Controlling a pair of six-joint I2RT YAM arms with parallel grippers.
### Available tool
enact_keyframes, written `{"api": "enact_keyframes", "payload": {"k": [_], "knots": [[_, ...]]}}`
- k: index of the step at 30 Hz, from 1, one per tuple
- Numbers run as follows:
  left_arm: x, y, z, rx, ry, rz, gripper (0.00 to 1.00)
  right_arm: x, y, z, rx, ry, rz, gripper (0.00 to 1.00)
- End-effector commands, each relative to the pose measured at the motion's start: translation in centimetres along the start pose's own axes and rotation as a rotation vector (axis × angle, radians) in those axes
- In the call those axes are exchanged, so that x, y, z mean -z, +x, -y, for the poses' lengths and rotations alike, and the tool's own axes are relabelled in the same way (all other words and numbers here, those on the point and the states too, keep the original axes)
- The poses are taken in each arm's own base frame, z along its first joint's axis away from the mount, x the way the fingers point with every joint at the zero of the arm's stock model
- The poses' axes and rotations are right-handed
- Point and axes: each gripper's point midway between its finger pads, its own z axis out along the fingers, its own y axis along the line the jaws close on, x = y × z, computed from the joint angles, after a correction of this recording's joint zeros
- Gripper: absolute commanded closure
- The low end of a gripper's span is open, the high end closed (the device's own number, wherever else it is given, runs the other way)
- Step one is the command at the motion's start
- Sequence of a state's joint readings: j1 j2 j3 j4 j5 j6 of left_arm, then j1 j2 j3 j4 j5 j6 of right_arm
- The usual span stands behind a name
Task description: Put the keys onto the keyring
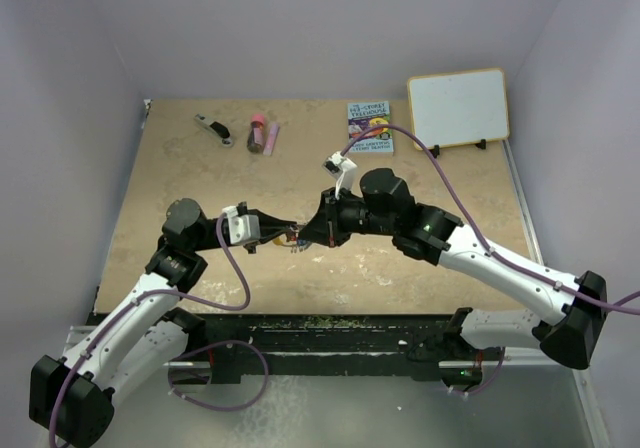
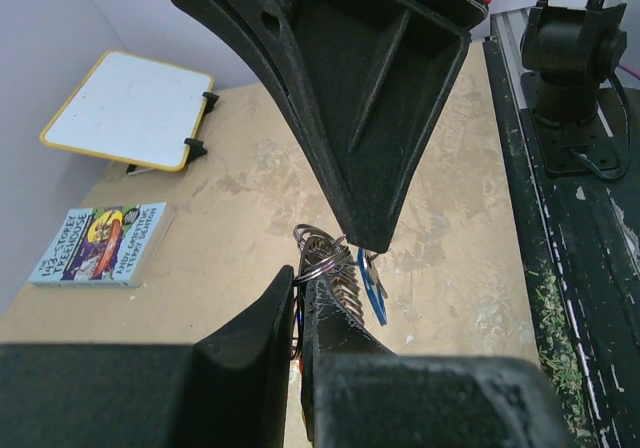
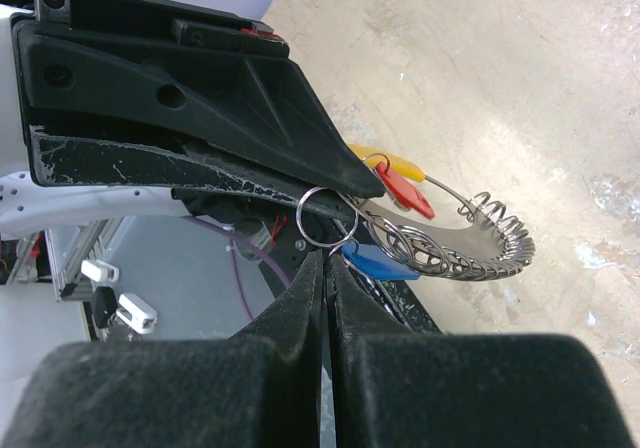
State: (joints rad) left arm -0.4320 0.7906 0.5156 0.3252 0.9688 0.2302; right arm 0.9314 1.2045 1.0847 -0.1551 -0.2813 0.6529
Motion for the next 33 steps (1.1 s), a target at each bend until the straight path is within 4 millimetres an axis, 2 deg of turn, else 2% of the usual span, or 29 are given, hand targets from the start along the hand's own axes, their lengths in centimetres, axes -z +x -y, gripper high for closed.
{"api": "enact_keyframes", "payload": {"k": [1,12,25,33], "knots": [[0.1,-2.3,-0.6,-0.107,-0.002,0.043,0.96,1.3,-2.4,-2.5,0.026,-0.059,0.073,1.00],[0.2,-3.1,0.5,-0.164,0.066,0.065,0.96,2.4,-2.5,-2.3,0.036,-0.037,0.091,1.00],[0.1,-4.8,1.0,-0.200,0.107,0.114,0.96,2.3,-2.2,-2.4,0.043,-0.045,0.080,1.00],[0.0,-4.3,0.7,-0.194,0.091,0.104,0.96,2.2,-2.3,-2.7,0.041,-0.057,0.075,1.00]]}}
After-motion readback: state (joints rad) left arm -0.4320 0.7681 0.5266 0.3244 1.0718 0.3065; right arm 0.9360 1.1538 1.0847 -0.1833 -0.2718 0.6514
